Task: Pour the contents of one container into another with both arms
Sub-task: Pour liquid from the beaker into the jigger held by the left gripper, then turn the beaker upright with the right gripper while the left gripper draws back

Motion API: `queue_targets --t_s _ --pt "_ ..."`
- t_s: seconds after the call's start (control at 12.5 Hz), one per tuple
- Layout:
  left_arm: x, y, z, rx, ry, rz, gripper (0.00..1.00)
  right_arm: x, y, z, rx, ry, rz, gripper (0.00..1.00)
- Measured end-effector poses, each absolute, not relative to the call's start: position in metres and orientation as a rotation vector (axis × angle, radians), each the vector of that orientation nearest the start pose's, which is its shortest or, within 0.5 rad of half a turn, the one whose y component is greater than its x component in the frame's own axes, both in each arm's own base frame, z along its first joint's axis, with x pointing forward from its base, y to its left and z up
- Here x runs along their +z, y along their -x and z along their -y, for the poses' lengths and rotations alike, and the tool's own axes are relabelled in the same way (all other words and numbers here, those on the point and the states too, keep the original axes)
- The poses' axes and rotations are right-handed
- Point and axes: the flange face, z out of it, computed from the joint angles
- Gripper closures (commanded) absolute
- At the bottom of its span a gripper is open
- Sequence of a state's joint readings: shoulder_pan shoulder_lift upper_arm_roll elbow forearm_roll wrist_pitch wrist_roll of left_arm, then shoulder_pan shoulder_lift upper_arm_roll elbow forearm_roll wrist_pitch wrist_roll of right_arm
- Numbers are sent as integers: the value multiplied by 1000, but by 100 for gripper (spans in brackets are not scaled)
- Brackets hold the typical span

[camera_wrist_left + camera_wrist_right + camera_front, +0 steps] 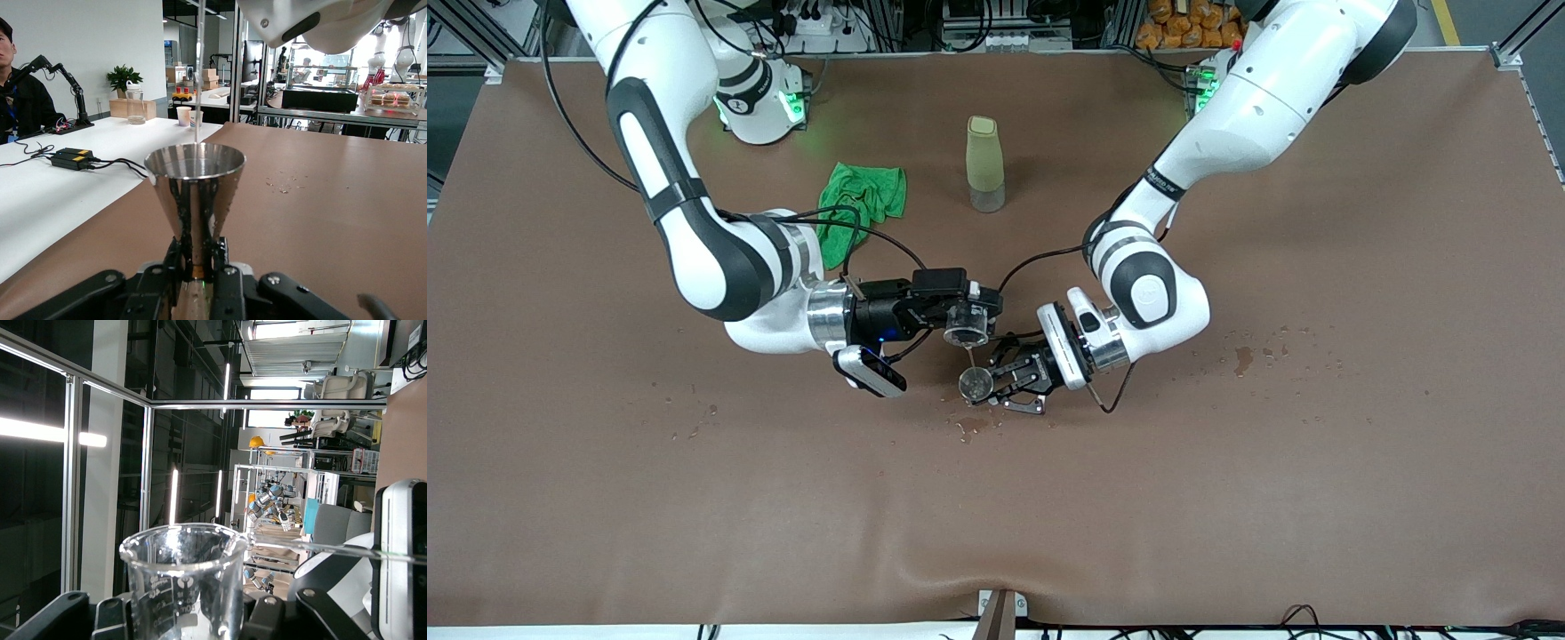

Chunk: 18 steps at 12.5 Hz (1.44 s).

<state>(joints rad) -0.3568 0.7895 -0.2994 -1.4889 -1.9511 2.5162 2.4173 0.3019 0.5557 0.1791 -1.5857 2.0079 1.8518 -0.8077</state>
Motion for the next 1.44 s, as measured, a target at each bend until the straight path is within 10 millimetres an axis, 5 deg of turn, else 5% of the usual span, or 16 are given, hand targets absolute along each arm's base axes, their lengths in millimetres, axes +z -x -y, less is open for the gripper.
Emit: queue_targets --t_s 1.44 --pt "234 -611 404 1288 -1651 1131 100 398 -619 -377 28 1359 -184 100"
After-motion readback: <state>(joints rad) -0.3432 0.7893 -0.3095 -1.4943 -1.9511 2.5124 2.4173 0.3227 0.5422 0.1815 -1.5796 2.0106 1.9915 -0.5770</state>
